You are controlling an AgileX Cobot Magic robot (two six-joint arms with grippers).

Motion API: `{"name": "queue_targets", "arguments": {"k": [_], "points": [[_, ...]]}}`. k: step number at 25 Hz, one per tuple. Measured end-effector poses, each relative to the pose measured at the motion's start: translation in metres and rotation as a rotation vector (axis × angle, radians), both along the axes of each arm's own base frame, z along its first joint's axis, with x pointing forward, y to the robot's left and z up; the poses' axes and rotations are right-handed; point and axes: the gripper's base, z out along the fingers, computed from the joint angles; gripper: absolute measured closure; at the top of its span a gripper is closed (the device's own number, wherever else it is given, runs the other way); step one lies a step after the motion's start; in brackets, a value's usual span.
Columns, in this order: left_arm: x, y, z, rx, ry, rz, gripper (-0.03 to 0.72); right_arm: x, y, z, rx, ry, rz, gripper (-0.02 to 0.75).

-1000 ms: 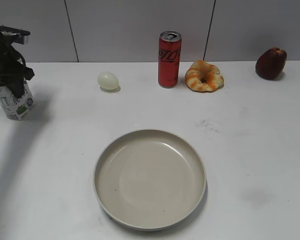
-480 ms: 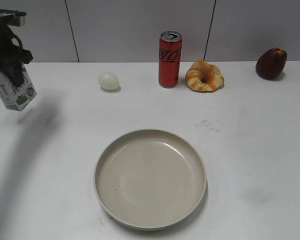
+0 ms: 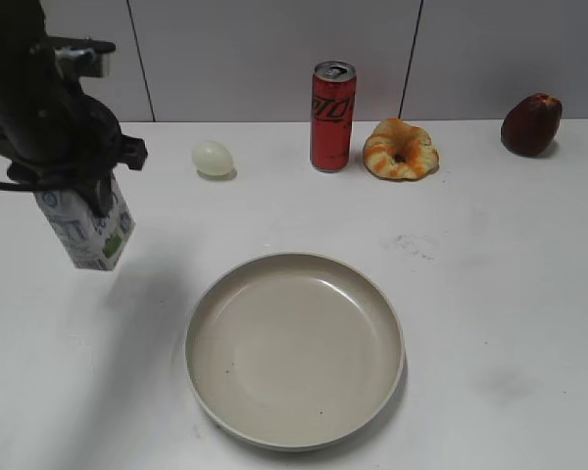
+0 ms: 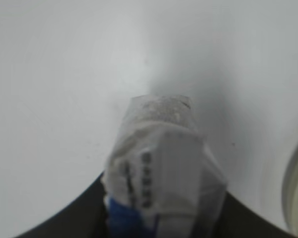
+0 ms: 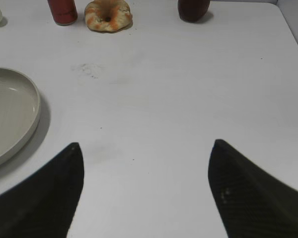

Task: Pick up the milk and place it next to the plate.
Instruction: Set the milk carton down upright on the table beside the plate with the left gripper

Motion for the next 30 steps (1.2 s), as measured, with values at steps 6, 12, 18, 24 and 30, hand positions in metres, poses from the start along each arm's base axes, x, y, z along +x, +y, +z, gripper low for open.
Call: {"name": "queue_targets", "arguments": {"k": [6,12,18,24,30], "points": [[-0.04,-0.039,-0.033,0.002,0.045,0.032,0.408,0.0,0.0,0.0,0.0,0.0,0.0,0.15],[-0.064,-0.061,-0.05,0.037,0.013,0.082,0.408,0.0,0.0,0.0,0.0,0.0,0.0,0.15],[-0.068,-0.063,-0.053,0.031,0.013,0.145,0.408,0.0,0.0,0.0,0.0,0.0,0.0,0.15],[-0.074,-0.06,-0.063,0.046,0.054,0.16,0.408,0.0,0.0,0.0,0.0,0.0,0.0,0.15],[-0.074,-0.064,-0.071,0.024,0.081,0.145,0.241,0.0,0.0,0.0,0.0,0.0,0.0,0.15]]}}
